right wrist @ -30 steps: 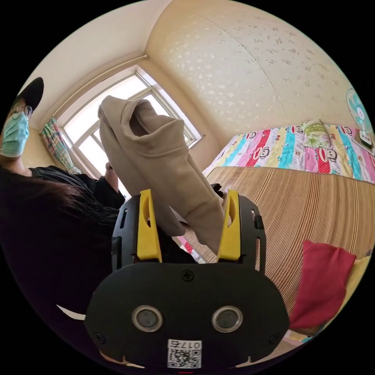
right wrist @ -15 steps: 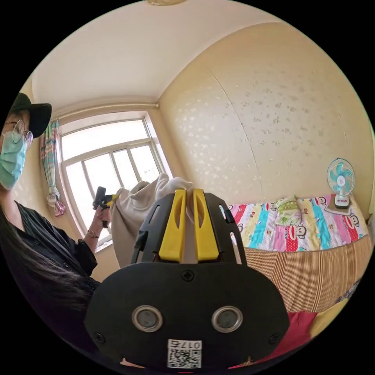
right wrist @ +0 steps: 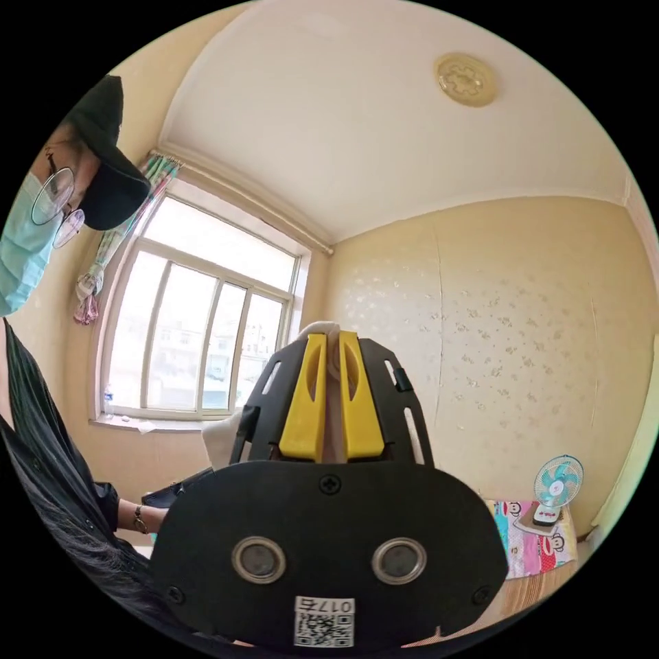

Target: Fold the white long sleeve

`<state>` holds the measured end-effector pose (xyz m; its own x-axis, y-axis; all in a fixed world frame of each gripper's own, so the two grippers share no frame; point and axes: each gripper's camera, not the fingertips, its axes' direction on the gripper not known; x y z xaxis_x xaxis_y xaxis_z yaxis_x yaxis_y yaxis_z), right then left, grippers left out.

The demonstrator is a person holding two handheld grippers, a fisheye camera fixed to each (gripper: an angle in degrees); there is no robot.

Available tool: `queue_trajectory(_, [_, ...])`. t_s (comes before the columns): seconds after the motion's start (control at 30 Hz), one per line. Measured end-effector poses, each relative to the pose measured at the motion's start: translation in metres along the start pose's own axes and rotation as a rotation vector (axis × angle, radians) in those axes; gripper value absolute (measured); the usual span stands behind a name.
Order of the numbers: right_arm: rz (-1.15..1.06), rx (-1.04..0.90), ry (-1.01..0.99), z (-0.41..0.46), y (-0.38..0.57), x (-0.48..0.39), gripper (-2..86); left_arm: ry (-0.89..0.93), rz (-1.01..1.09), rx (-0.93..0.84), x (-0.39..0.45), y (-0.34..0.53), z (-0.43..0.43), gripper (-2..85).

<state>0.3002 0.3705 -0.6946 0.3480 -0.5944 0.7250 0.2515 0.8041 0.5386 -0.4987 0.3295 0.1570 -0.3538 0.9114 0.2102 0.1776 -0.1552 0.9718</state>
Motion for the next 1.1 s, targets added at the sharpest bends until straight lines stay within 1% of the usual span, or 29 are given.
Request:
queue_trajectory(0.03, [-0.023,-0.001,0.035,-0.003,-0.011,0.003,3.0,0.079,0.003,0.019,-0.002,-0.009,0.012,4.8])
queue_trajectory(0.07, [-0.033,0.000,0.051,-0.006,-0.016,0.006,3.0,0.089,-0.001,0.040,-0.001,-0.013,0.014,4.6])
queue_trajectory(0.17, [-0.102,-0.021,0.210,-0.027,-0.036,0.023,2.9,0.004,0.020,0.161,0.016,-0.033,-0.009,4.4])
queue_trajectory(0.23, [-0.114,-0.068,0.351,-0.047,-0.048,0.044,2.8,-0.048,0.090,0.295,0.045,-0.038,-0.050,4.4])
queue_trajectory(0.3, [-0.091,-0.095,0.374,-0.062,-0.056,0.064,2.7,-0.059,0.139,0.403,0.069,-0.039,-0.084,4.3])
queue_trajectory(0.4, [-0.041,-0.142,0.327,-0.068,-0.070,0.102,2.8,-0.154,0.203,0.555,0.111,-0.048,-0.130,4.2])
queue_trajectory(0.43, [-0.026,-0.180,0.329,-0.058,-0.076,0.120,2.8,-0.193,0.232,0.597,0.126,-0.057,-0.143,4.2])
queue_trajectory(0.5, [-0.008,-0.262,0.346,-0.028,-0.083,0.153,3.0,-0.251,0.221,0.644,0.140,-0.077,-0.161,4.2])
queue_trajectory(0.57, [0.034,-0.362,0.330,0.016,-0.081,0.198,3.3,-0.325,0.198,0.650,0.142,-0.107,-0.172,4.2])
queue_trajectory(0.63, [0.118,-0.585,0.275,0.102,-0.059,0.275,4.0,-0.477,0.121,0.598,0.114,-0.162,-0.174,4.3])
queue_trajectory(0.67, [0.139,-0.651,0.260,0.128,-0.048,0.295,4.3,-0.510,0.085,0.574,0.099,-0.178,-0.173,4.4])
queue_trajectory(0.73, [0.198,-0.939,0.218,0.242,0.028,0.374,6.0,-0.655,-0.078,0.447,0.011,-0.240,-0.158,5.2])
queue_trajectory(0.77, [0.208,-0.997,0.218,0.269,0.054,0.391,6.6,-0.700,-0.116,0.414,-0.018,-0.253,-0.152,5.6])
queue_trajectory(0.8, [0.266,-1.080,0.230,0.314,0.111,0.424,7.3,-0.784,-0.182,0.353,-0.080,-0.271,-0.136,6.4])
queue_trajectory(0.83, [0.361,-1.182,0.224,0.350,0.175,0.451,7.7,-0.848,-0.291,0.276,-0.144,-0.278,-0.118,7.2])
queue_trajectory(0.87, [0.403,-1.242,0.217,0.363,0.205,0.461,7.8,-0.881,-0.365,0.231,-0.175,-0.278,-0.109,7.6])
queue_trajectory(0.9, [0.464,-1.326,0.196,0.380,0.259,0.470,8.0,-0.918,-0.487,0.139,-0.230,-0.269,-0.091,8.4])
queue_trajectory(0.93, [0.504,-1.365,0.175,0.387,0.305,0.468,8.2,-0.918,-0.567,0.081,-0.270,-0.250,-0.072,8.5])
queue_trajectory(0.97, [0.518,-1.387,0.161,0.388,0.327,0.464,8.2,-0.907,-0.599,0.063,-0.286,-0.238,-0.061,8.6])
queue_trajectory(1.03, [0.568,-1.546,0.066,0.388,0.419,0.437,7.9,-0.845,-0.669,-0.033,-0.329,-0.183,-0.009,8.4])
queue_trajectory(1.07, [0.581,-1.592,0.032,0.386,0.441,0.428,7.8,-0.838,-0.682,-0.072,-0.338,-0.168,0.007,8.3])
queue_trajectory(1.1, [0.600,-1.681,-0.045,0.379,0.483,0.408,7.5,-0.836,-0.714,-0.165,-0.353,-0.137,0.038,7.9])
